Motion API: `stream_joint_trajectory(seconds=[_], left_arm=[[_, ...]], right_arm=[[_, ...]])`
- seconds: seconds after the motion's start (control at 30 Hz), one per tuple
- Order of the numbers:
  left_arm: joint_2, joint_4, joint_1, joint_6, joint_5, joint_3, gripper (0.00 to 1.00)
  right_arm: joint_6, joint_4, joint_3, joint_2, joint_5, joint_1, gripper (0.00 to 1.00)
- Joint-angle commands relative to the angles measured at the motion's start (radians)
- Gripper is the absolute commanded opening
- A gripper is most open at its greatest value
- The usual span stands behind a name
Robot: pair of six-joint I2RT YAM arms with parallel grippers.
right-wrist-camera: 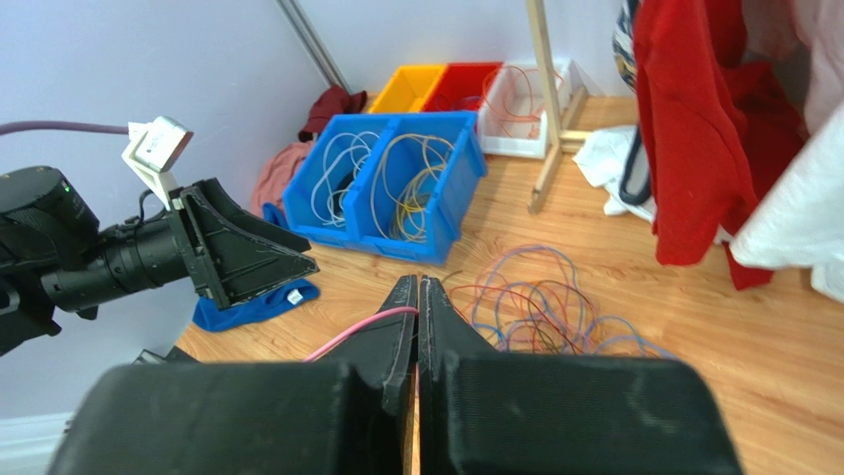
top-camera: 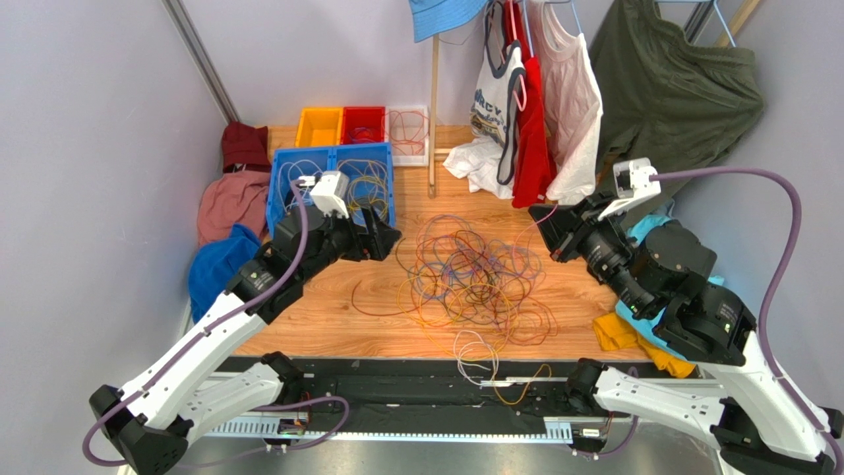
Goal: Untangle the cables
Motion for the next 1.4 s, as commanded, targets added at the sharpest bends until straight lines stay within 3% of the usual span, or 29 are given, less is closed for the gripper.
stream_joint_trajectory(seconds=[0.0,0.07,0.1,0.17,0.2,0.23,0.33,0.43,0.57,0.83,1.1,1.37], left_arm=[[-0.061,-0.104,0.001,-0.018,-0.245,0.050,0.98],[-0.099,-0.093,0.001,-0.009,-0.264,0.034,0.98],[-0.123,-0.014,0.001,0.000,-0.232,-0.009,0.98],[-0.205,0.124,0.001,0.028,-0.072,-0.078,0.98],[-0.233,0.301,0.001,0.031,-0.013,-0.159,0.98],[-0.271,0.398,0.001,0.020,0.100,-0.202,0.98],[-0.284,0.663,-0.001,-0.029,0.224,-0.312,0.98],[-0.256,0.735,-0.040,0.014,0.273,-0.313,0.99],[-0.218,0.819,-0.222,0.155,0.229,-0.295,0.99],[-0.036,1.043,-0.341,0.313,0.335,-0.278,0.99],[0.145,1.095,-0.375,0.410,0.312,-0.226,0.99],[0.297,1.194,-0.375,0.408,0.316,-0.175,0.95]], right_arm=[[-0.044,0.028,0.115,0.063,-0.065,0.000,0.00],[-0.044,0.020,0.139,0.086,-0.077,0.000,0.00],[-0.042,0.015,0.158,0.098,-0.092,0.000,0.00],[-0.037,0.006,0.177,0.126,-0.108,0.000,0.00],[-0.034,0.005,0.183,0.134,-0.122,0.000,0.00],[-0.028,0.005,0.192,0.146,-0.126,0.001,0.00],[-0.013,0.011,0.206,0.169,-0.146,0.001,0.00],[0.004,0.012,0.215,0.189,-0.177,0.000,0.00],[0.028,0.025,0.219,0.224,-0.224,0.000,0.00],[0.076,0.037,0.222,0.269,-0.297,0.003,0.00],[0.107,0.048,0.208,0.292,-0.355,0.003,0.00],[0.102,0.058,0.196,0.299,-0.375,0.003,0.00]])
